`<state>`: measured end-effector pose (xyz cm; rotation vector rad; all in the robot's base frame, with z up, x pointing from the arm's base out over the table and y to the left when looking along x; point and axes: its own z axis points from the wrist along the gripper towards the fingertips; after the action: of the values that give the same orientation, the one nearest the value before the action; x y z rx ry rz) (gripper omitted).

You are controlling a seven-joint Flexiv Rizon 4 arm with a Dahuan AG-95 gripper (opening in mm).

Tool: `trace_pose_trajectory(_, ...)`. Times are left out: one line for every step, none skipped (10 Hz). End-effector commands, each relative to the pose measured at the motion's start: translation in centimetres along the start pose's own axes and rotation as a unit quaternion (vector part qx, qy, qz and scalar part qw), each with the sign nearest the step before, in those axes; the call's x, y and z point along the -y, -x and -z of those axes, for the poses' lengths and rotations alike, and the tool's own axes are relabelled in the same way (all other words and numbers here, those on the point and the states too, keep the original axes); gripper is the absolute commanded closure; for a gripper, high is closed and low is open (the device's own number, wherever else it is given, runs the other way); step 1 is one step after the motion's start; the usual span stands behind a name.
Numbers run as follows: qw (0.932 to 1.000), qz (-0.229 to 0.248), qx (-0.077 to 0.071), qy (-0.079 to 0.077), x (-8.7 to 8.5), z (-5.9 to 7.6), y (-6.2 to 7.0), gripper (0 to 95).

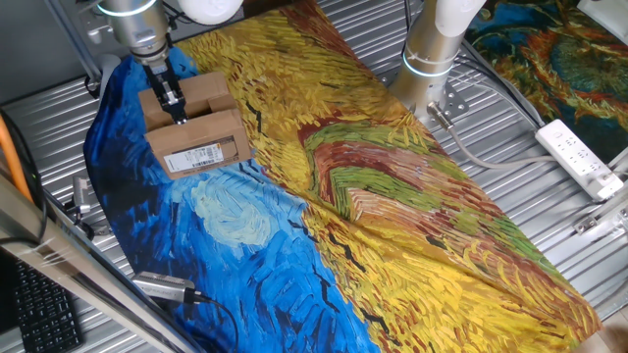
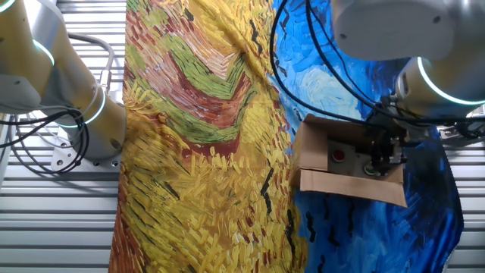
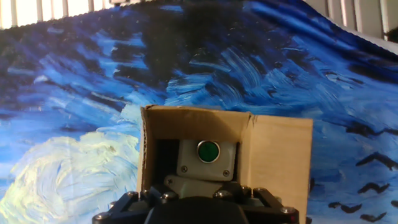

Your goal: Open a box

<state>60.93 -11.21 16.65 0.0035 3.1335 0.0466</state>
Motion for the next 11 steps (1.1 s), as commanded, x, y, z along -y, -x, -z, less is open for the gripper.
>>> trace_pose_trajectory(1.0, -0.005, -0.006, 0.001, 0.0, 0.0, 0.1, 38.0)
trace_pose_trajectory(1.0, -0.005, -0.008, 0.001, 0.0, 0.0, 0.1, 38.0)
trace_pose_trajectory(0.9999, -0.008, -0.01, 0.001, -0.2, 0.4, 0.0, 38.0)
trace_pose_trajectory(0.9999, -0.012, -0.012, 0.002, -0.7, 0.9, -0.1, 38.0)
trace_pose_trajectory(0.9998, -0.015, -0.012, 0.001, -1.1, 1.1, 0.0, 38.0)
trace_pose_trajectory(0.9998, -0.019, -0.012, 0.001, -1.5, 1.2, 0.1, 38.0)
trace_pose_trajectory(0.9997, -0.022, -0.012, 0.001, -1.9, 1.4, 0.1, 38.0)
trace_pose_trajectory(0.9996, -0.026, -0.012, 0.001, -2.4, 1.5, 0.0, 38.0)
trace_pose_trajectory(0.9995, -0.029, -0.011, 0.0, -2.8, 1.5, -0.1, 38.0)
trace_pose_trajectory(0.9994, -0.033, -0.009, -0.001, -3.2, 1.4, -0.2, 38.0)
trace_pose_trajectory(0.9994, -0.035, -0.007, -0.001, -3.4, 1.3, -0.3, 38.0)
